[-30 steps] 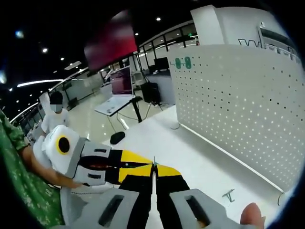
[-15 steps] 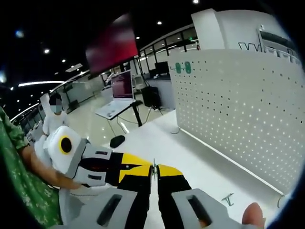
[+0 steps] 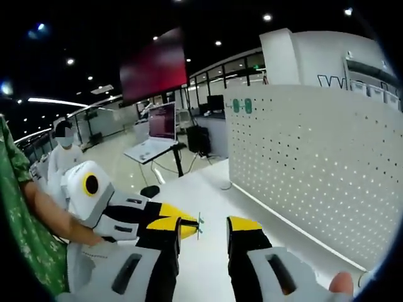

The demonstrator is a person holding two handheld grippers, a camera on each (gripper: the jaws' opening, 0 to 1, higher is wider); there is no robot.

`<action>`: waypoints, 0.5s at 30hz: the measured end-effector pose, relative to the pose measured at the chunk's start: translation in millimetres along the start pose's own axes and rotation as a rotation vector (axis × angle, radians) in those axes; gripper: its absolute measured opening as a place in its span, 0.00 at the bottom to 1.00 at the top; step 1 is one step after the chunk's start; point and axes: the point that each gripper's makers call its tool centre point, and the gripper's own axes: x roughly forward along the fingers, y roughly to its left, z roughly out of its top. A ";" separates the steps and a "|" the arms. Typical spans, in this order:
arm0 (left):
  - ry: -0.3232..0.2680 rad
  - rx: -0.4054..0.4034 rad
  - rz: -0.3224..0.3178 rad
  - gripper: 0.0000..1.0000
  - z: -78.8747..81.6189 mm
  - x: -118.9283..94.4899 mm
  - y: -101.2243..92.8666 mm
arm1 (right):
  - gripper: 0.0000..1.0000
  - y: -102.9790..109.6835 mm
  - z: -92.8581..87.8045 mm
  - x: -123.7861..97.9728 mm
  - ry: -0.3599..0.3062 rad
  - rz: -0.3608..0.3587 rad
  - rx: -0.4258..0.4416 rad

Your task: Insert the hook assembly into the mounting plate slot until the hook locks in place.

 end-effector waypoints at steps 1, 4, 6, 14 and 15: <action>0.001 0.000 0.001 0.04 0.1 0.2 0.7 | 0.34 -0.1 0.4 -0.4 -0.005 0.000 -0.001; 0.003 -0.003 0.004 0.04 0.4 0.6 1.9 | 0.39 0.9 1.2 -2.8 -0.018 0.003 -0.009; 0.004 -0.005 0.006 0.04 0.5 0.9 3.0 | 0.44 0.4 0.9 -4.2 -0.019 0.000 -0.007; 0.008 -0.012 0.015 0.04 1.1 2.2 7.1 | 0.72 -7.4 1.1 -13.5 -0.057 -0.044 0.015; 0.008 -0.012 0.015 0.04 1.3 2.3 7.4 | 0.78 -8.3 0.5 -13.9 -0.056 -0.050 0.017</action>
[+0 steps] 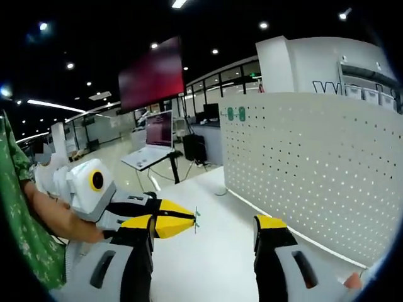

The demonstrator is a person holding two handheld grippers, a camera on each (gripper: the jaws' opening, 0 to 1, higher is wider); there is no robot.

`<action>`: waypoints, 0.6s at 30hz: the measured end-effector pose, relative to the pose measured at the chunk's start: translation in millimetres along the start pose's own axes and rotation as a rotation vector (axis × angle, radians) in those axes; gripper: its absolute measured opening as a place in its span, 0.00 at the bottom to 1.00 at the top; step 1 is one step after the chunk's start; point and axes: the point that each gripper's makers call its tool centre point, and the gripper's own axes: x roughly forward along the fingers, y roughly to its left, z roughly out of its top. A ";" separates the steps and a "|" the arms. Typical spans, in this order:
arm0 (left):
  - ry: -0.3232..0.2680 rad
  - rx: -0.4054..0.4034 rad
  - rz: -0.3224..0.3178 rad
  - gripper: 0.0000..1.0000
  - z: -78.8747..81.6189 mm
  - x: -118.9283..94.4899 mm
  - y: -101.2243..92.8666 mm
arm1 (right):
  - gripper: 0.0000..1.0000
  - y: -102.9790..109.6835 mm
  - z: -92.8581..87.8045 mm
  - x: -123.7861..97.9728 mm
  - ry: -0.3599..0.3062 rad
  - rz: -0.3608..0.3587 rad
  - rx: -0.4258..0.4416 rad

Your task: Insert the hook assembly into the mounting plate slot until the hook locks in place.

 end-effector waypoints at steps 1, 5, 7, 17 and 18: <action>0.000 -0.001 0.000 0.04 0.2 0.1 0.3 | 0.83 -1.9 -0.6 -1.1 -0.002 -0.012 0.000; 0.001 -0.004 0.004 0.04 1.0 0.4 2.3 | 0.90 -6.5 2.9 -5.5 -0.037 -0.037 0.000; 0.001 -0.006 0.008 0.04 1.6 0.6 4.1 | 0.93 -10.4 9.1 -8.6 -0.075 -0.063 -0.003; -0.002 -0.014 0.025 0.04 9.3 1.6 16.3 | 0.99 -22.6 15.2 -24.6 -0.138 -0.128 0.017; -0.004 -0.015 0.028 0.04 11.4 2.2 18.1 | 0.99 -24.3 16.1 -27.4 -0.145 -0.141 0.014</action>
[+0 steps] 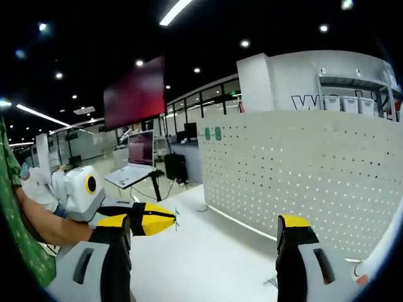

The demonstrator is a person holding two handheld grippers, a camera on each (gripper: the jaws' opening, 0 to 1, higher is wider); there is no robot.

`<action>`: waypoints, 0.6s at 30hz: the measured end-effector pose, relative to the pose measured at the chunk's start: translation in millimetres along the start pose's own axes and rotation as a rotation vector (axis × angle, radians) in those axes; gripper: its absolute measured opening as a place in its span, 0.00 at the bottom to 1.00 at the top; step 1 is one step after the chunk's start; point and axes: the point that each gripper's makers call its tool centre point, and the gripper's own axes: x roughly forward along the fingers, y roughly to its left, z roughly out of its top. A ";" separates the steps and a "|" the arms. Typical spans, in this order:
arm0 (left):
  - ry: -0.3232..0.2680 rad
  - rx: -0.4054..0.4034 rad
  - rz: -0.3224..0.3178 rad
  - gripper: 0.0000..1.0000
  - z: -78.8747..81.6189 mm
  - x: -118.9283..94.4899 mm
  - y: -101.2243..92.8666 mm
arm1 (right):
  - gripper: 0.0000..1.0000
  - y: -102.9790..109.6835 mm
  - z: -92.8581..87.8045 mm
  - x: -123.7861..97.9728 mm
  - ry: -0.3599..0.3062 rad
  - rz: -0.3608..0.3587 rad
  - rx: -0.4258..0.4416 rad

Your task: Insert the hook assembly into the mounting plate slot until the hook locks in place.

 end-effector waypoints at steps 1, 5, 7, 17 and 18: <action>-0.001 0.000 0.001 0.04 0.7 0.3 0.5 | 0.99 -1.0 1.0 -1.6 -0.005 -0.006 -0.005; -0.008 0.000 0.013 0.04 7.1 3.6 6.3 | 0.99 -4.9 5.3 -8.5 -0.017 -0.029 -0.020; -0.012 0.000 0.022 0.04 10.1 5.5 10.7 | 0.99 -7.7 7.8 -12.6 -0.024 -0.041 -0.023; -0.053 -0.008 0.099 0.04 35.8 15.5 47.0 | 0.97 -16.5 22.2 -26.6 -0.062 -0.083 -0.043; -0.058 -0.010 0.106 0.04 39.1 16.5 50.6 | 0.97 -16.6 24.0 -27.2 -0.068 -0.084 -0.042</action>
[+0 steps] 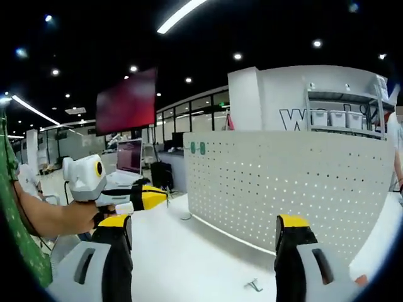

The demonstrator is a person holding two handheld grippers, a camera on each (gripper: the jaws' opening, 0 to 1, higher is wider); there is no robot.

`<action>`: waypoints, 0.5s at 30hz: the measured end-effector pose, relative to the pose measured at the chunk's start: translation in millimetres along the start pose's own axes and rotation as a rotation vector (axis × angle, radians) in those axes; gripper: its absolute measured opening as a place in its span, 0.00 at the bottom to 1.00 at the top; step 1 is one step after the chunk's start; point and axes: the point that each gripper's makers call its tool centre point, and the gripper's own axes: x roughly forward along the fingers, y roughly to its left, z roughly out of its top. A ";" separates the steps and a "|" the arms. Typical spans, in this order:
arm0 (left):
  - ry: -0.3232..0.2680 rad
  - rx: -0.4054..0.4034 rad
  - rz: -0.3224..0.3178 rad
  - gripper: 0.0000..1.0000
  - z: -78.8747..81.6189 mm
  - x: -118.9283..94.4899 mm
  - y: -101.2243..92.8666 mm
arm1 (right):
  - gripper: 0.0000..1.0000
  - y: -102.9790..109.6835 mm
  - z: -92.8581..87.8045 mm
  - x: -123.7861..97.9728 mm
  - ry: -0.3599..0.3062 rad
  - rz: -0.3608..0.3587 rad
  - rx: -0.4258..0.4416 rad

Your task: Insert the hook assembly into the mounting plate slot until the hook locks in place.

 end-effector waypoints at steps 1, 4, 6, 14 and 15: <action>-0.007 -0.001 0.009 0.04 4.6 2.5 4.6 | 0.96 -0.3 1.0 -0.2 -0.004 -0.001 0.001; -0.030 -0.001 0.031 0.04 16.1 7.9 14.5 | 0.96 -3.0 2.9 -1.2 -0.013 -0.008 0.003; -0.044 -0.004 0.047 0.04 23.4 12.6 21.7 | 0.96 -4.8 3.6 -1.8 -0.016 -0.011 0.003; -0.089 -0.009 0.098 0.04 45.5 31.1 43.5 | 0.95 -18.1 7.0 -6.7 -0.029 -0.039 0.005; -0.093 -0.008 0.102 0.04 47.9 34.0 45.9 | 0.95 -20.1 6.9 -7.1 -0.029 -0.043 0.005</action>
